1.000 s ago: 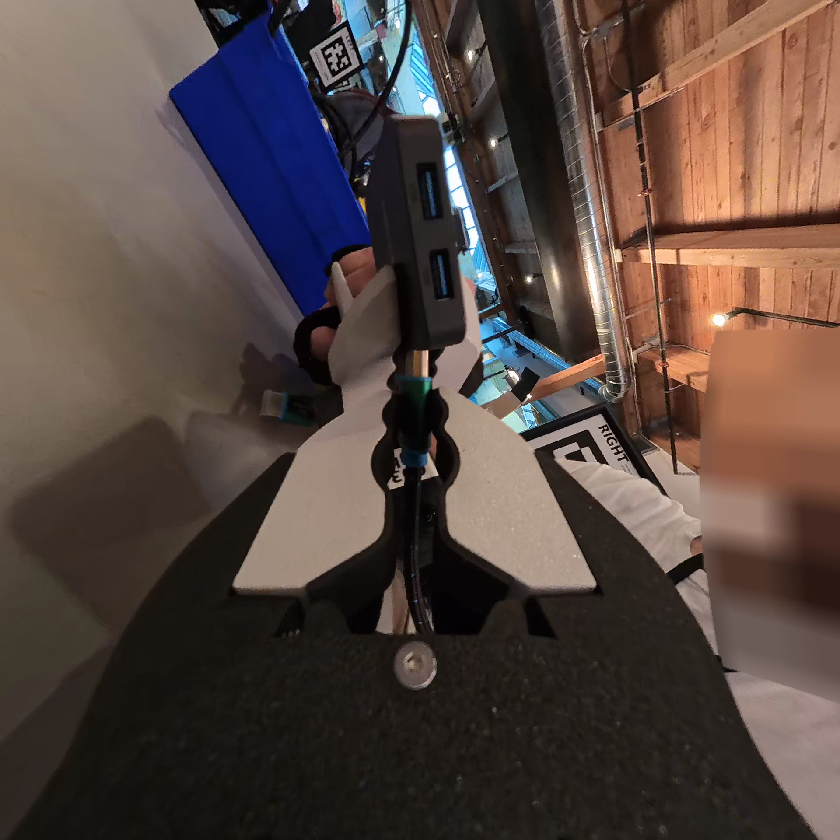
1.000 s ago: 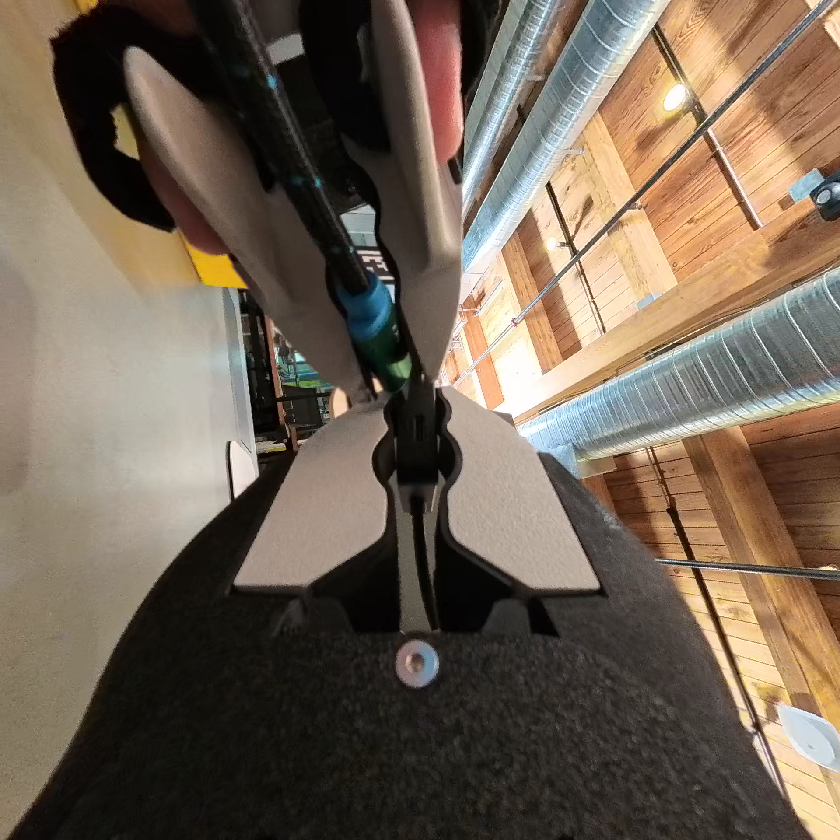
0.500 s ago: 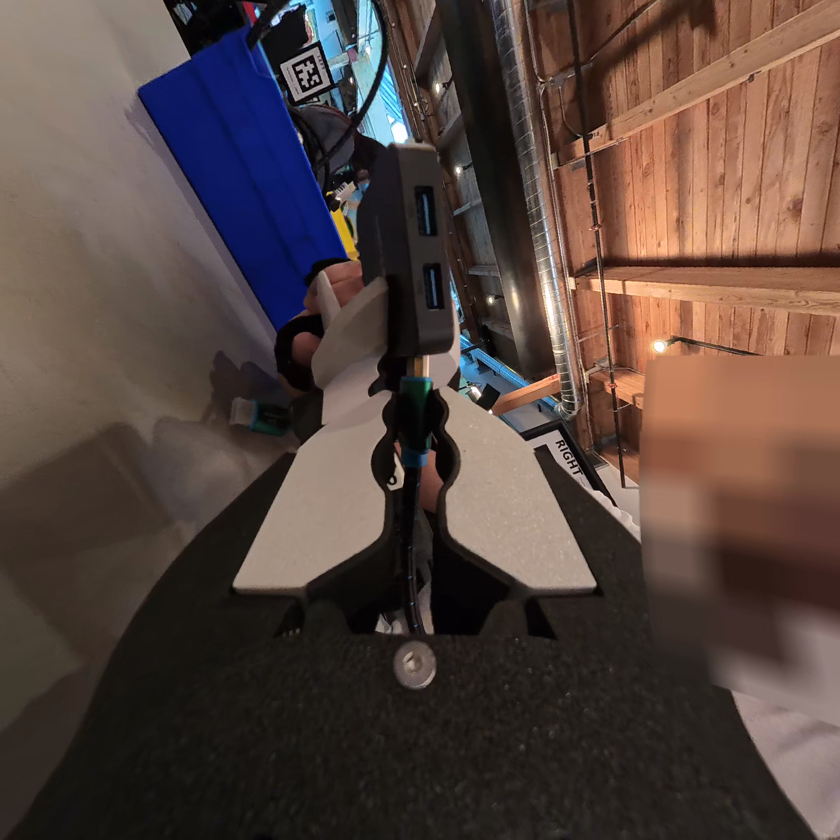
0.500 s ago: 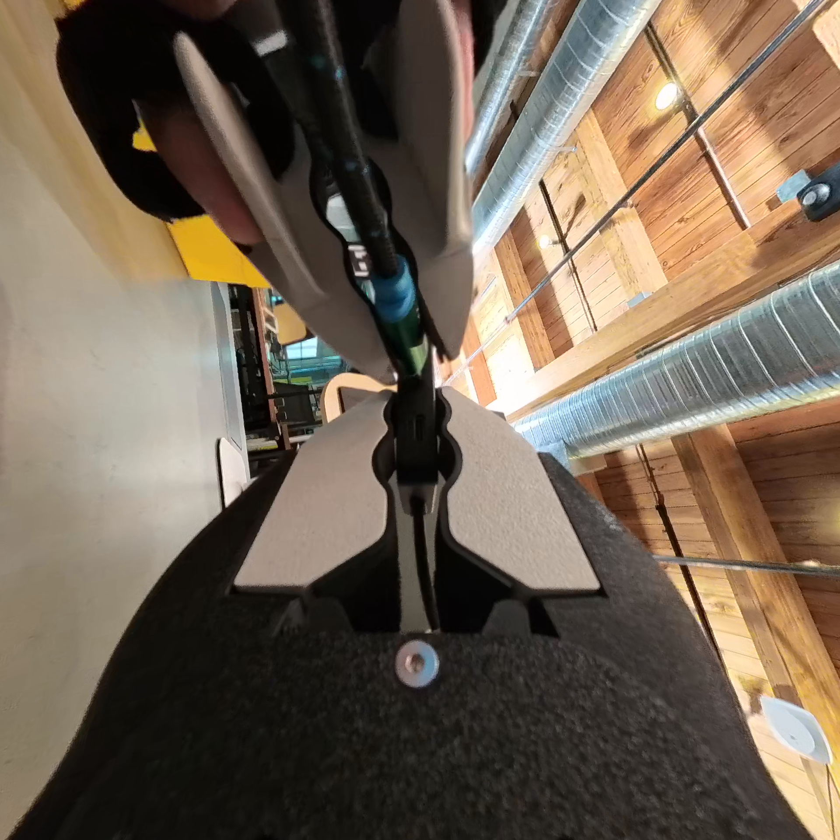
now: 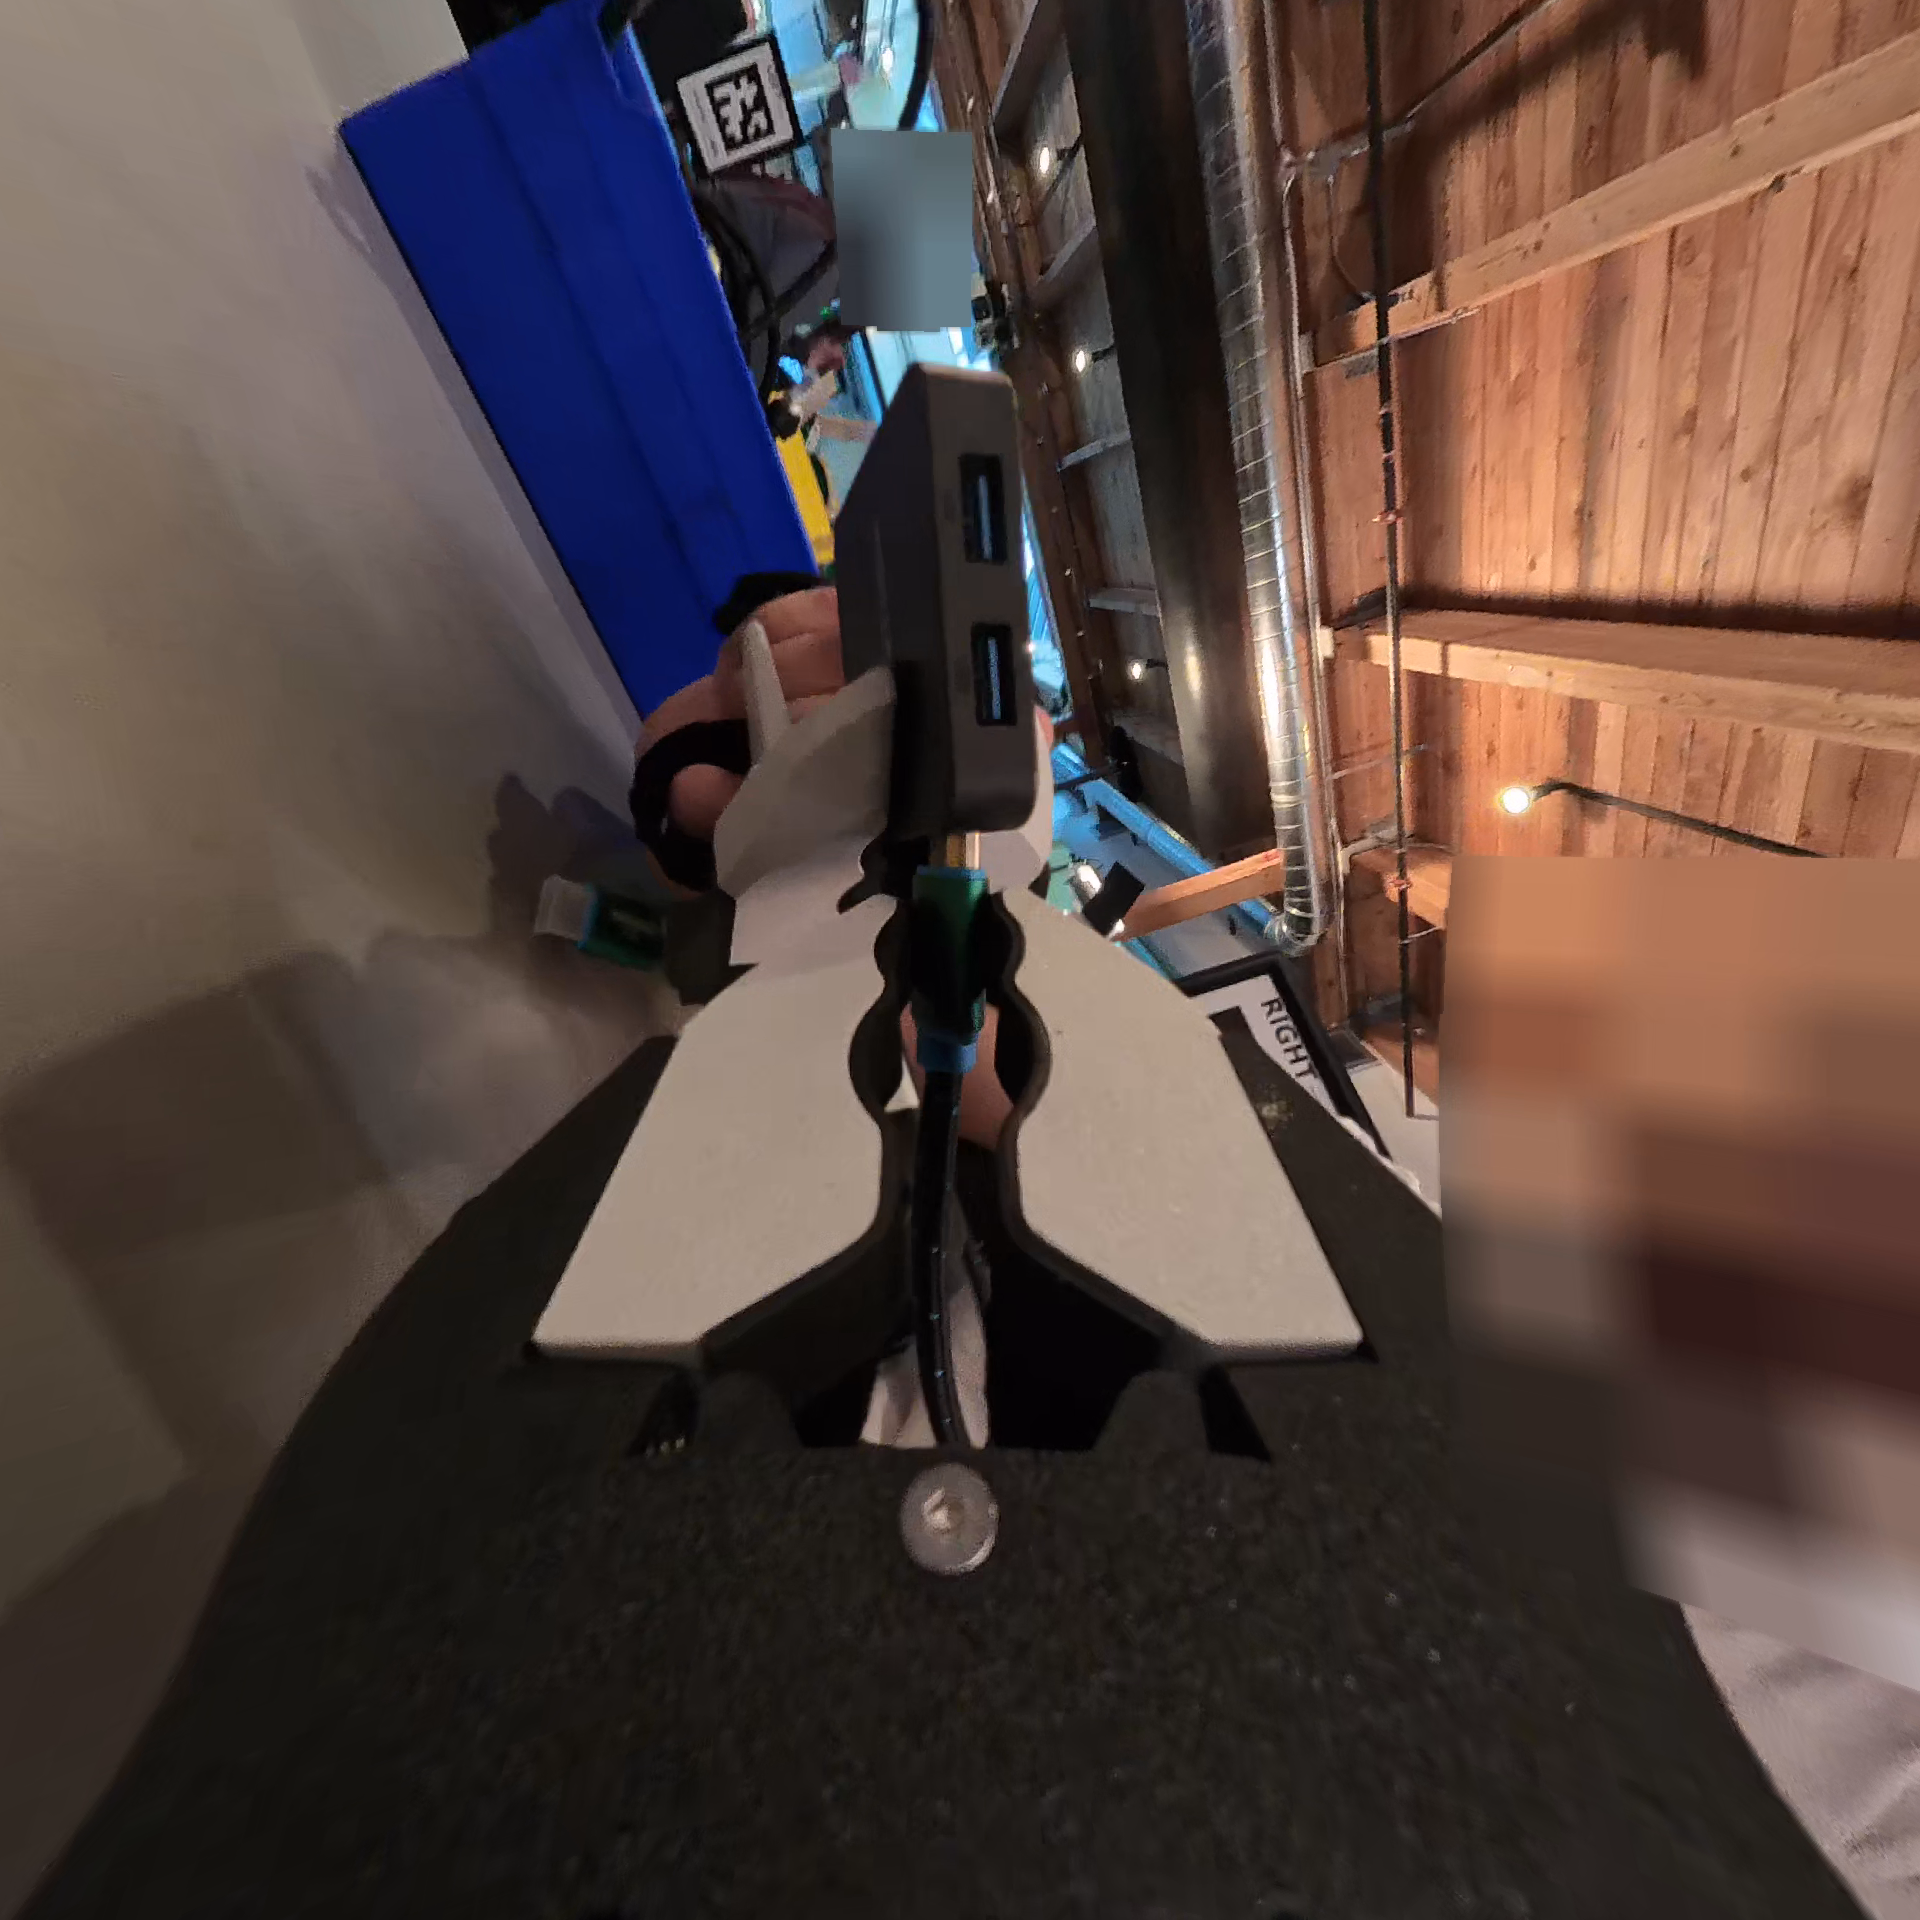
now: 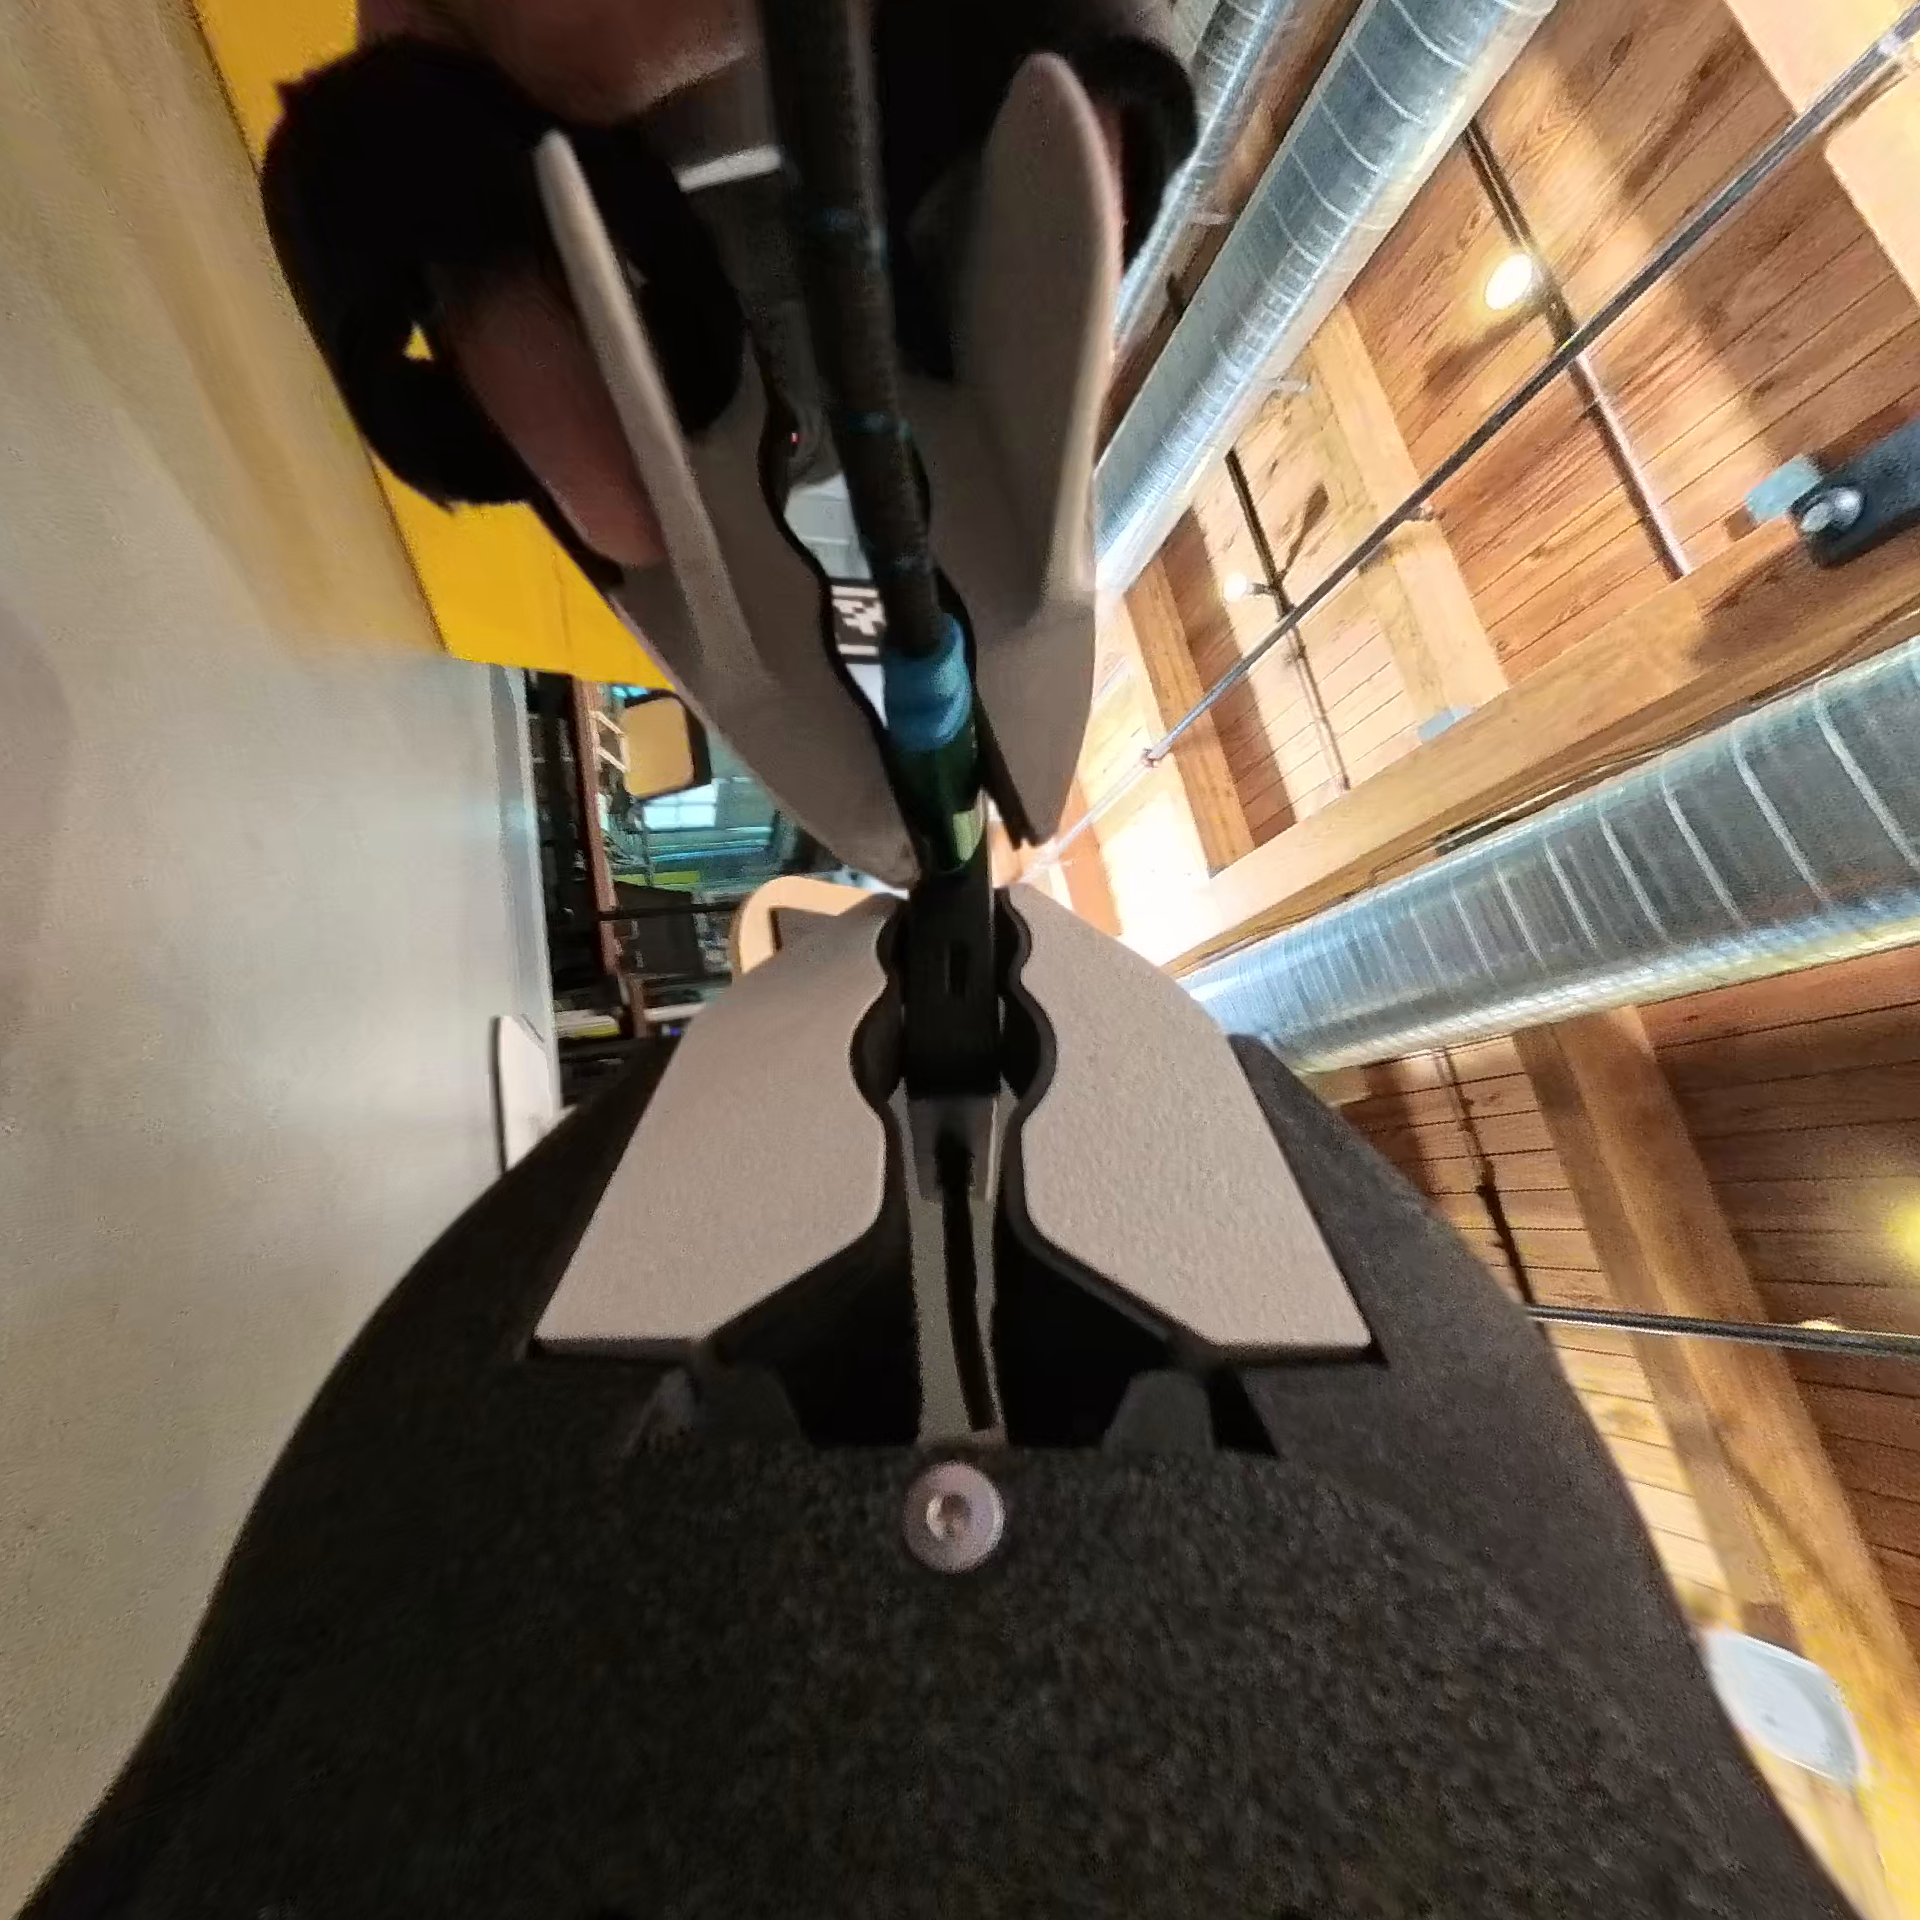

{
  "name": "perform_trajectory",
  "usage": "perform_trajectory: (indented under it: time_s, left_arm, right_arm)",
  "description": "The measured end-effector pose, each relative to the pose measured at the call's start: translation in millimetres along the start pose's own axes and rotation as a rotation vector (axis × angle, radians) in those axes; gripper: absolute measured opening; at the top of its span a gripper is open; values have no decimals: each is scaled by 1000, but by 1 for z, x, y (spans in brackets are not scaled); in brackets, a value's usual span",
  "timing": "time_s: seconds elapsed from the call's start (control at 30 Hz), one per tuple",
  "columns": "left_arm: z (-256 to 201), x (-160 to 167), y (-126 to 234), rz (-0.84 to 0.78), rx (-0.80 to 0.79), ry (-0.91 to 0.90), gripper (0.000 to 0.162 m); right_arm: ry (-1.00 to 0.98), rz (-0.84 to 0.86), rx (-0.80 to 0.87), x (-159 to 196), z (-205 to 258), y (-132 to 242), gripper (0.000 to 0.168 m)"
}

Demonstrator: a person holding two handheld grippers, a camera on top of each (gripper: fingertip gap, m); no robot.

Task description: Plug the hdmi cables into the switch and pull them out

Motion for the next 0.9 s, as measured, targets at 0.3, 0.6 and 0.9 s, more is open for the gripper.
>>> perform_trajectory:
  time_s: [0.3, 0.6, 0.9]
  left_arm:
    - [-11, 0, 2, 148, -174, -111, 11]
    - [-37, 4, 1, -1, -618, -583, 46]
    - [-28, 28, -13, 51, -948, -847, 29]
  right_arm:
    - [-14, -68, -12, -5, 1, 3, 13]
    - [-32, 75, -108, 19, 7, -4, 13]
    - [-17, 127, -172, 25, 12, -6, 13]
Point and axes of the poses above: each gripper's, where its closed fingertips meet, y back along the fingers, x out of its underside, z = x × y across the jaws, the point moved 9 cm from there along y, back along the fingers, and after that the axes turned 3 degrees about x, right-handed, at the moved point
